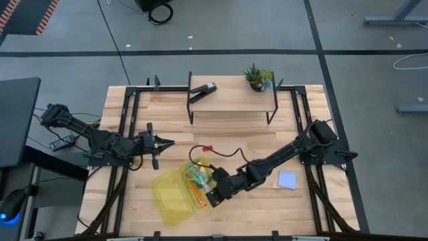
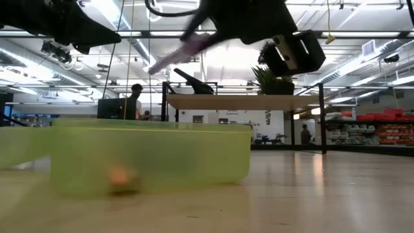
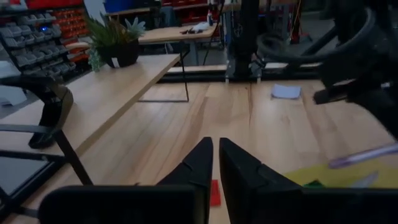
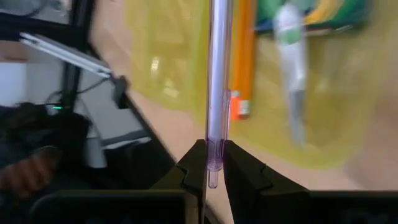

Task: Pack school essentials
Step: Put the purple mechanical pencil into the supply box

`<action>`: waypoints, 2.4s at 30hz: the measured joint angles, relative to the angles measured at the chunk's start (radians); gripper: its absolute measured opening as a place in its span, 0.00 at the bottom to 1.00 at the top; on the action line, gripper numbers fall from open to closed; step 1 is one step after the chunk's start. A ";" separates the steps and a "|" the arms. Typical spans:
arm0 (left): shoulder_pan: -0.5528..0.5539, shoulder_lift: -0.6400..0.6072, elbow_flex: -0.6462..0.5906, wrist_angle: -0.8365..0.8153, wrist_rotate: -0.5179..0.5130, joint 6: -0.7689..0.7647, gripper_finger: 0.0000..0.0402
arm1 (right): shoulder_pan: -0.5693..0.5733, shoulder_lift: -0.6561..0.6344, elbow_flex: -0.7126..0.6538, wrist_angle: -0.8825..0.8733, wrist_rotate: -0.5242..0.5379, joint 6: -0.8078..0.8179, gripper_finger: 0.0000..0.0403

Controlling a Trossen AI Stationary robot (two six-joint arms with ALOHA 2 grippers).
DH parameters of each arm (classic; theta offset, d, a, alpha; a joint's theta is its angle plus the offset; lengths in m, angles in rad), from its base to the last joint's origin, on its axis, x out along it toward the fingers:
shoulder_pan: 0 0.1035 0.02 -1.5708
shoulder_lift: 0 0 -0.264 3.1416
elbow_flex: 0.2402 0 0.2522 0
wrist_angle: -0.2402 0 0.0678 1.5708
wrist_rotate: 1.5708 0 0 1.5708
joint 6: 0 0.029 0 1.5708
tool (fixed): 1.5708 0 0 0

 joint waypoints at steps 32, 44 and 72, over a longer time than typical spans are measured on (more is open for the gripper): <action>0.000 0.001 -0.001 0.002 -0.001 0.026 0.07 | -0.043 0.308 0.556 -0.444 -0.229 -0.054 0.13; 0.000 0.001 -0.001 0.002 -0.001 0.027 0.10 | -0.083 0.308 0.547 -0.439 -0.325 -0.063 0.13; 0.000 0.001 -0.001 -0.007 -0.001 0.026 0.08 | -0.152 0.347 0.547 -0.479 -0.481 -0.046 0.13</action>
